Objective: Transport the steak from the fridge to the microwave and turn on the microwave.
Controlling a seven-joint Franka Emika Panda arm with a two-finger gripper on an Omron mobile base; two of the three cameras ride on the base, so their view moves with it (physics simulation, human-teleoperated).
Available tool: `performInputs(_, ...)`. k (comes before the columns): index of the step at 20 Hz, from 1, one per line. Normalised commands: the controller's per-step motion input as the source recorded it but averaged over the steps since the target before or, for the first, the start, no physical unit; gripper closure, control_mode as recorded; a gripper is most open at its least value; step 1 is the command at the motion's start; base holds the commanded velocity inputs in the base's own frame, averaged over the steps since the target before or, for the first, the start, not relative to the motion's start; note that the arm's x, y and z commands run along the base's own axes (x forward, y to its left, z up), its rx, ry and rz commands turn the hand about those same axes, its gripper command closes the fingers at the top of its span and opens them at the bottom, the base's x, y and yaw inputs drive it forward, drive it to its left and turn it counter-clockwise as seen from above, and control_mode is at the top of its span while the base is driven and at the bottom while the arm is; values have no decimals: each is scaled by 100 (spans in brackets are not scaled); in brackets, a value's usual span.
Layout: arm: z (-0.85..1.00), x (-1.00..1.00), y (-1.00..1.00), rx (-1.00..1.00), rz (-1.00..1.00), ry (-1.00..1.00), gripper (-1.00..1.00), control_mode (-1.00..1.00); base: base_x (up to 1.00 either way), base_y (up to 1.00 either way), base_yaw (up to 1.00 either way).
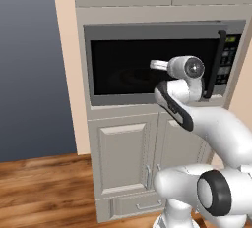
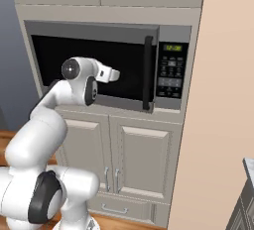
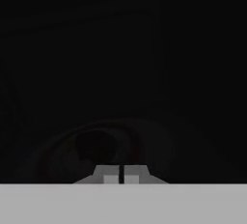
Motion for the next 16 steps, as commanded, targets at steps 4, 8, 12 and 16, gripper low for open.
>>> performInputs(4,-3,48,-18,3,17,-1,100,-100,0,0,0)
performInputs(8,-7,55,-8,3,16,-10,100,-100,0,0,0)
performInputs(12,0,51,-11,6,15,-2,100,-100,0,0,0)
performInputs(16,3,17,-10,4,9,0,100,-100,0,0,0)
